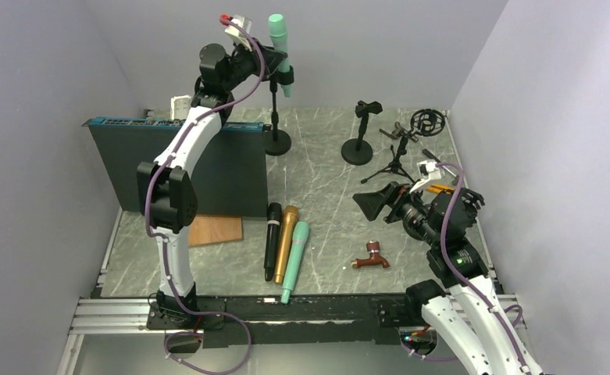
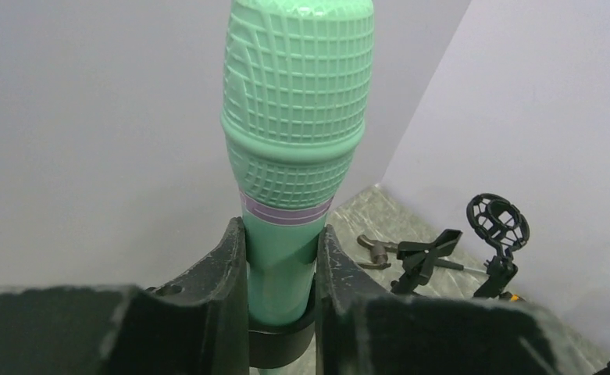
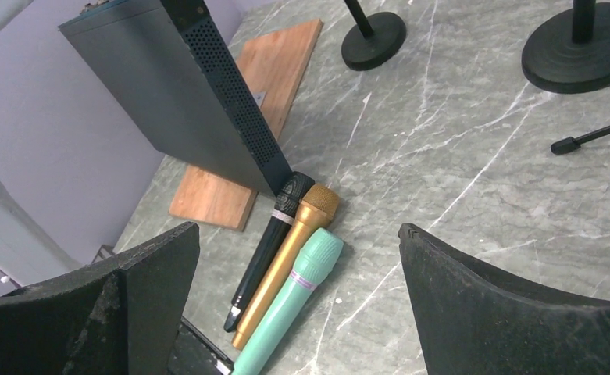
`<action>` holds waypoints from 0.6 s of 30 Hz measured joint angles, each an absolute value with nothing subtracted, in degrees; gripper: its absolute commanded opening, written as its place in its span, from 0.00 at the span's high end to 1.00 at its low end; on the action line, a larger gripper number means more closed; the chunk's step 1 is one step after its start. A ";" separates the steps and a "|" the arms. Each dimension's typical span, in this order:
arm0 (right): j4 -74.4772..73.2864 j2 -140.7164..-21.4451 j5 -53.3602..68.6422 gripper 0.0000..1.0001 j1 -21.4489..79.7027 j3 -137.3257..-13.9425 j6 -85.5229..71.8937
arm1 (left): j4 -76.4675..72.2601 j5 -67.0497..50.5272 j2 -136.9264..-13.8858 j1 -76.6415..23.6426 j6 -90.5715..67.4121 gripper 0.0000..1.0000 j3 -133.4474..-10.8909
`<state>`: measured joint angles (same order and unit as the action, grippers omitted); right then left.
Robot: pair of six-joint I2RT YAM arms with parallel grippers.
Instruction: Remove the microphone from the stand
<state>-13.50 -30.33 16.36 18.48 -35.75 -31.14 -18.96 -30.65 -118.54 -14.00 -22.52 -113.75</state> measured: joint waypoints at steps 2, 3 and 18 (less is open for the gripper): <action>-13.52 -30.55 16.19 0.00 18.48 -35.75 -31.27 | -17.93 -30.57 -118.24 -14.96 -21.39 1.00 -113.95; -13.50 -30.63 16.01 0.00 18.48 -35.75 -31.33 | -17.19 -30.57 -117.99 -15.35 -20.91 1.00 -114.04; -14.63 -31.55 13.23 0.00 18.48 -36.07 -31.48 | -13.74 -31.70 -106.50 -25.61 -23.31 1.00 -101.54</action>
<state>-14.63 -31.55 13.23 18.48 -36.07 -31.48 -13.74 -31.70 -106.50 -25.61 -23.31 -101.54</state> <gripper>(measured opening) 0.997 0.334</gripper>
